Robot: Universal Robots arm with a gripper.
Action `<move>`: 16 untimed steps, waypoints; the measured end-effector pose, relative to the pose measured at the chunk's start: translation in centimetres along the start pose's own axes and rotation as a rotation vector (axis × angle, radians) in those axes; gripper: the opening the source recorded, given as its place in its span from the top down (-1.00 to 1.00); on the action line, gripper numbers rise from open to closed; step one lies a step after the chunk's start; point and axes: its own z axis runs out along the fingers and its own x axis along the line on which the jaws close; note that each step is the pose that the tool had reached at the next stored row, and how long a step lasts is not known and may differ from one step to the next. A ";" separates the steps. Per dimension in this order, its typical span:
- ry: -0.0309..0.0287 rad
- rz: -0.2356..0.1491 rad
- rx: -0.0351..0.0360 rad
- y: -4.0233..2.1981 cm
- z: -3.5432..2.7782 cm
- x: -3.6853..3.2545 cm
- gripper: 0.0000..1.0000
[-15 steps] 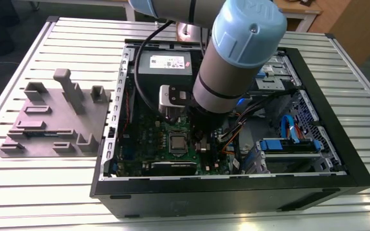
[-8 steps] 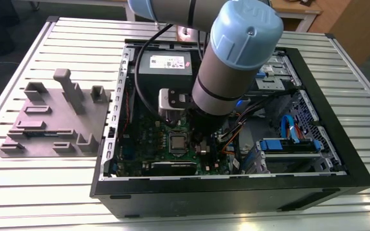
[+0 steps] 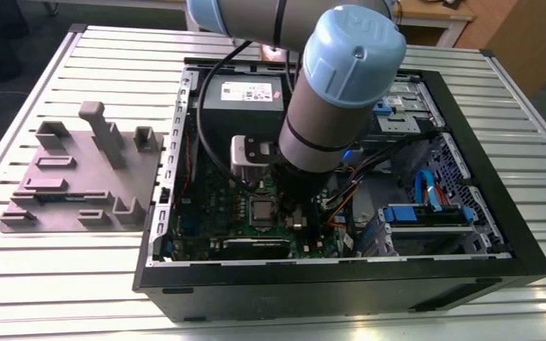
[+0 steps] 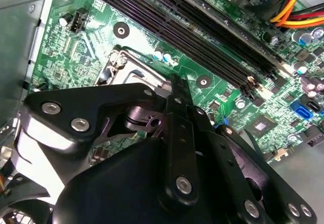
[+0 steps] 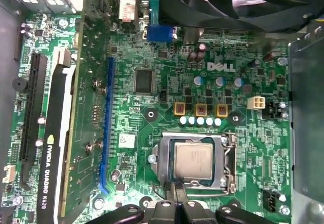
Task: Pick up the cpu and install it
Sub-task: 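Install the first cpu locking lever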
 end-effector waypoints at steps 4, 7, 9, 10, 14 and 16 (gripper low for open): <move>0.0209 -0.008 -0.0012 0.00 0.27 0.01 0.80; 0.0234 -0.015 -0.0009 0.01 0.28 0.02 0.80; 0.0236 -0.019 -0.0006 0.03 0.29 0.02 0.80; 0.0235 -0.019 -0.0005 0.03 0.30 0.01 0.80; 0.0237 -0.021 0.0000 0.01 0.39 0.02 0.80; 0.0240 -0.022 0.0004 0.01 0.41 0.02 0.80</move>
